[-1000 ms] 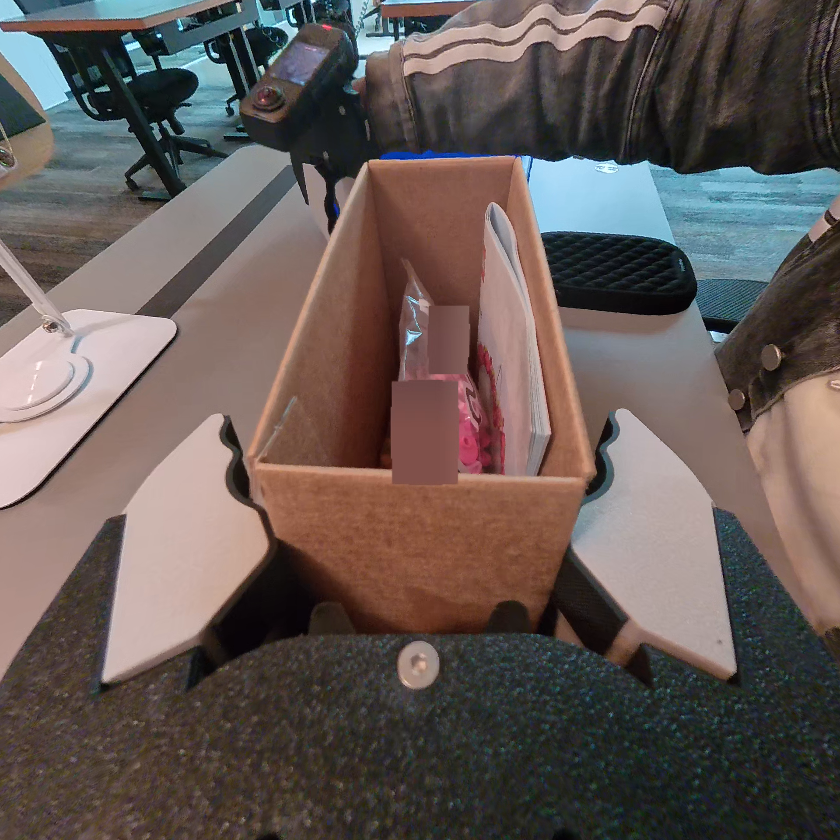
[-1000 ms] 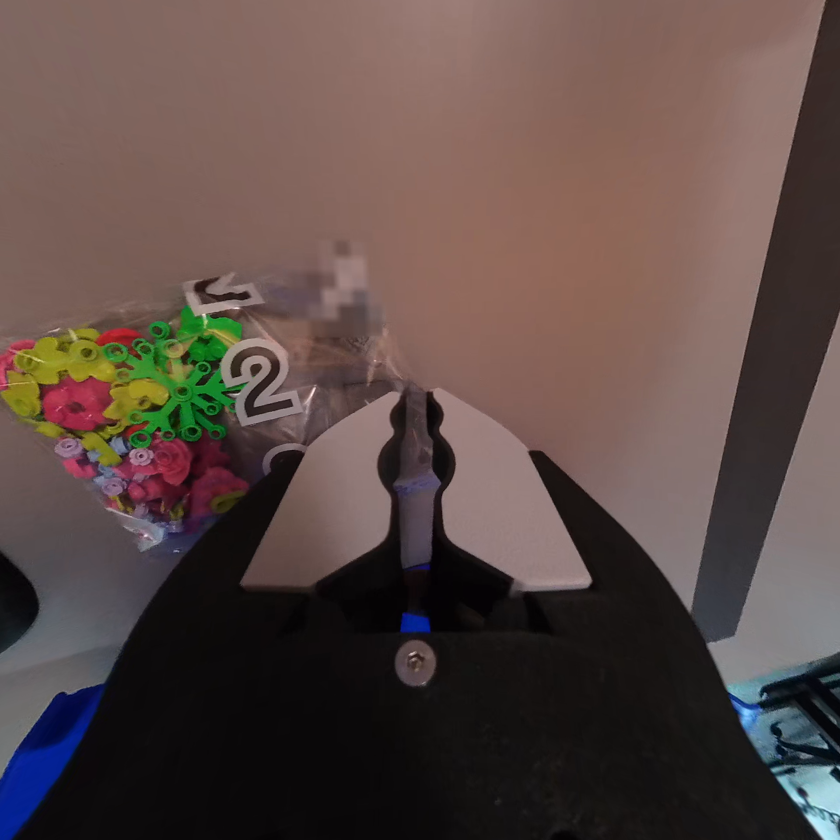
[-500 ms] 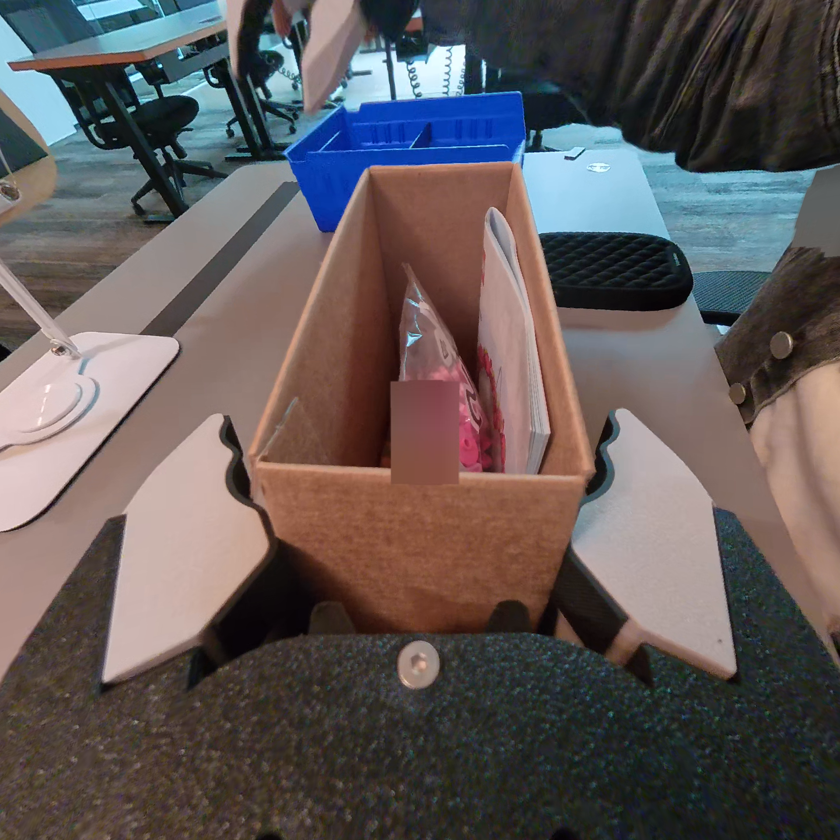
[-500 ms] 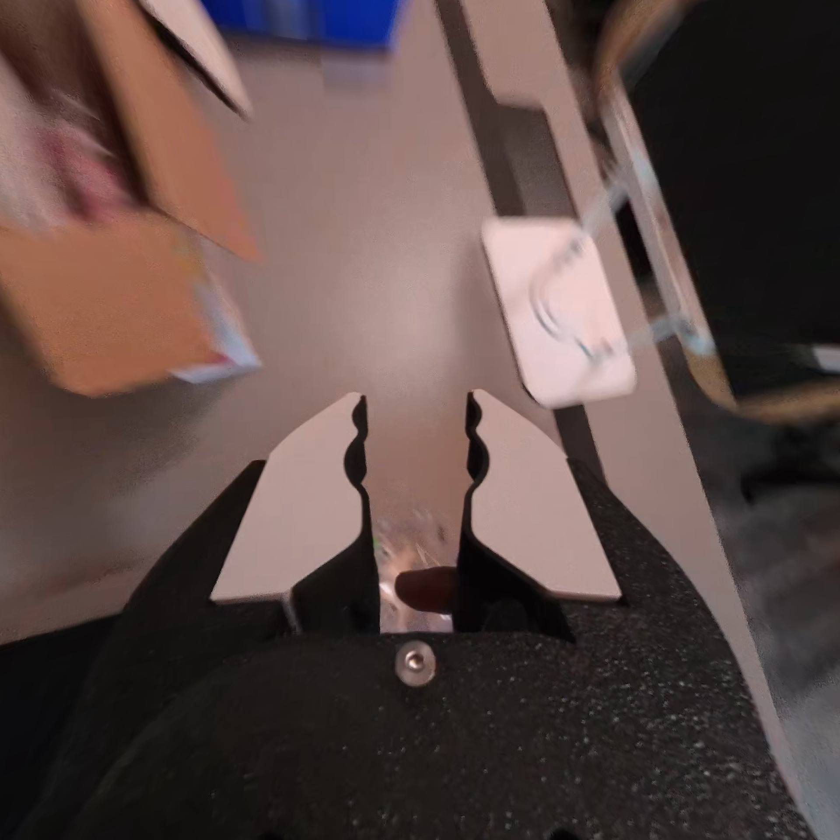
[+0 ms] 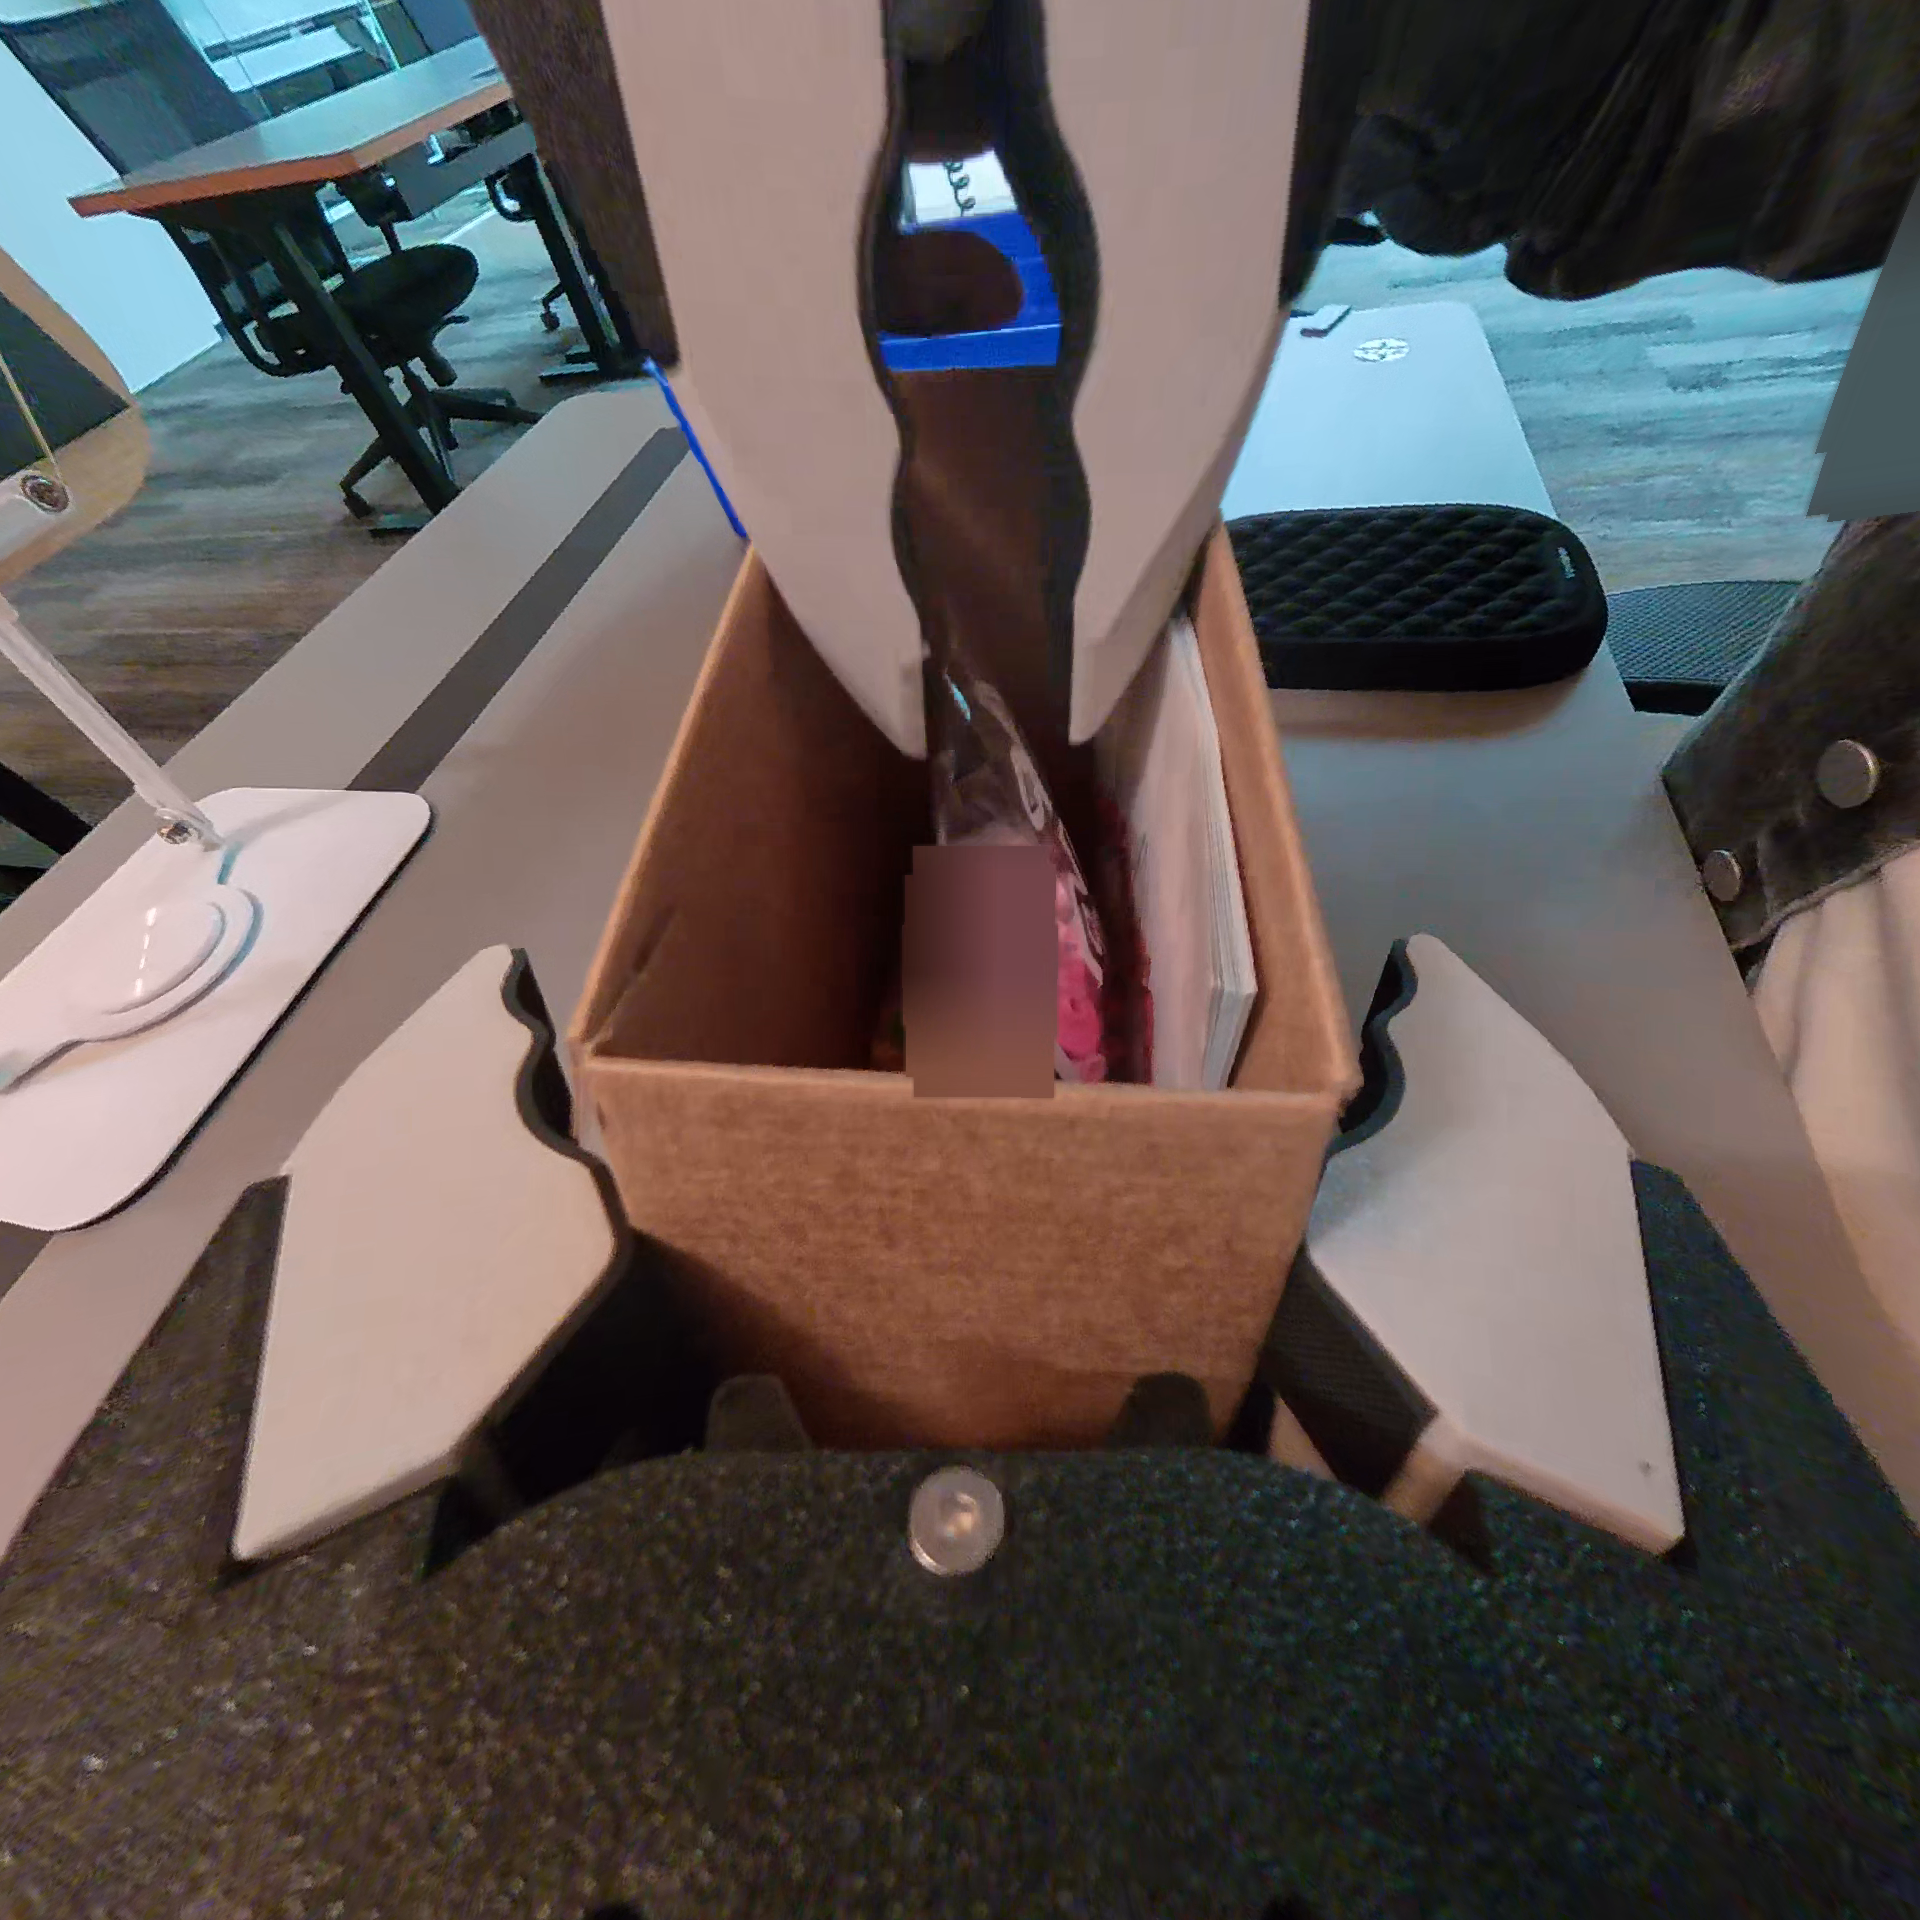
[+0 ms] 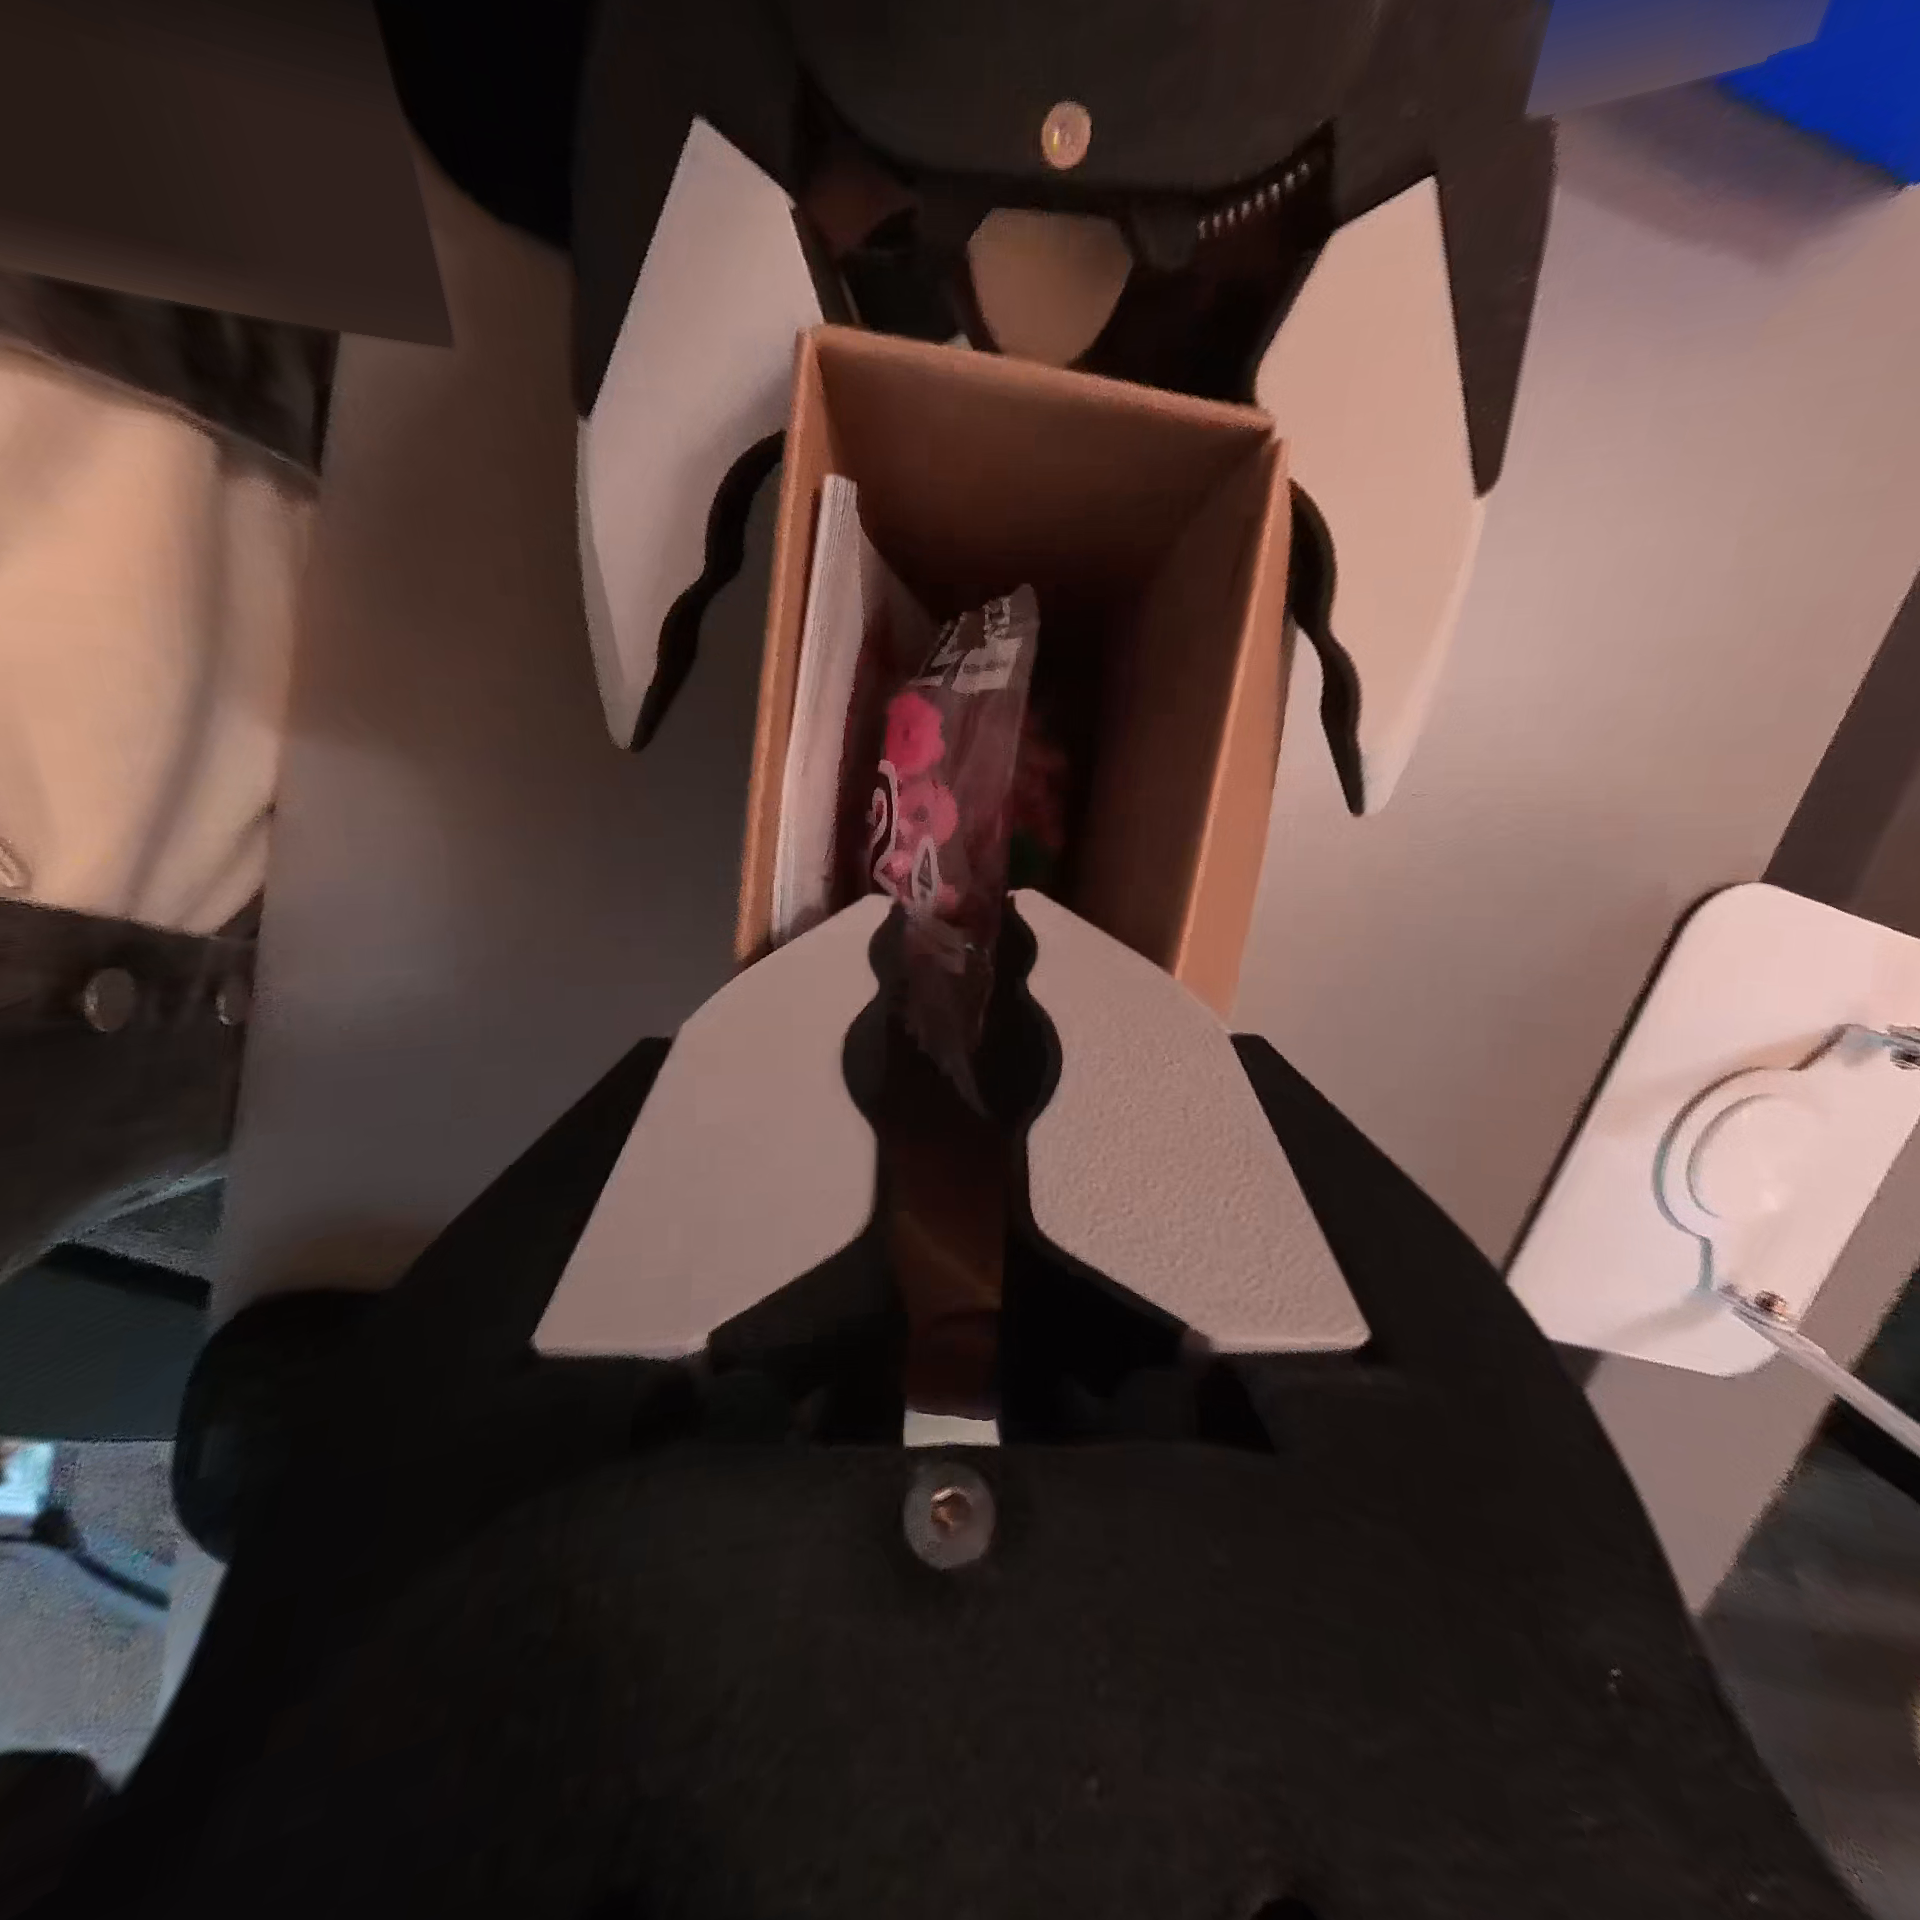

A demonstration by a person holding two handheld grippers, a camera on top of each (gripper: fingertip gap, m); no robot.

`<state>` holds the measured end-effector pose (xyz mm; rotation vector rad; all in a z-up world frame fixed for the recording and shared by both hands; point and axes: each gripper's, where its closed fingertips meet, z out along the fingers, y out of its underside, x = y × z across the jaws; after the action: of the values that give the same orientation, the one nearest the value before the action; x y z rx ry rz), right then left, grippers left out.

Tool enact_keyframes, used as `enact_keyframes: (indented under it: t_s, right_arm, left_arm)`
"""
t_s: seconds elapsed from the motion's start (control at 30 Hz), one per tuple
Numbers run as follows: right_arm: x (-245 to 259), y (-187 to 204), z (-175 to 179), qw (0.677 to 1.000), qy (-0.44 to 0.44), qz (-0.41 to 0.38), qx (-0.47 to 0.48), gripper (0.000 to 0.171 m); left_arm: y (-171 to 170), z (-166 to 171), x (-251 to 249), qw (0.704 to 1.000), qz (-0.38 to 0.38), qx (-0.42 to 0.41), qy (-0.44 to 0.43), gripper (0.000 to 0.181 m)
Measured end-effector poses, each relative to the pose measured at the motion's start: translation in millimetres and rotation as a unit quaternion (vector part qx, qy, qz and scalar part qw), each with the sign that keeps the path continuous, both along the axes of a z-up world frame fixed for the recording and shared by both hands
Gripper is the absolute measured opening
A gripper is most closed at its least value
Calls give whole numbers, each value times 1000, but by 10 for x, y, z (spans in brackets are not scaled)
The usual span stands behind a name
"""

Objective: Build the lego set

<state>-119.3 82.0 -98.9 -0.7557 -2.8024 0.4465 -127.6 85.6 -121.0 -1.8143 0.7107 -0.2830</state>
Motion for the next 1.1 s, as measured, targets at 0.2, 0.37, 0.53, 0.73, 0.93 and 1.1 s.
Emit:
enact_keyframes:
  t_s: [0.2, 0.37, 0.53, 0.73, 0.93, 1.1]
  right_arm:
    - [-129, -2, 422, 996, 67, -2, -58, 0]
    - [-168, 269, 996, 986, 105, -56, -119, 0]
    - [-97, 546, 1184, 979, 119, -115, -119, 0]
    - [235, 1192, 1118, 963, 130, -223, -72, 0]
    - [631, 2327, 381, 891, 87, -446, -27, 0]
    - [550, 2853, -216, 816, 70, -559, -130, 0]
  left_arm:
    - [7, -10, -21, 1000, 9, -7, 0, 143]
    - [45, -11, -100, 999, 22, -16, -28, 143]
    - [45, -9, -190, 998, 28, -20, -55, 143]
    - [46, -10, -182, 998, 31, -20, -52, 143]
    - [46, -9, -169, 998, 30, -19, -49, 143]
    - [50, -9, -159, 998, 29, -21, -48, 143]
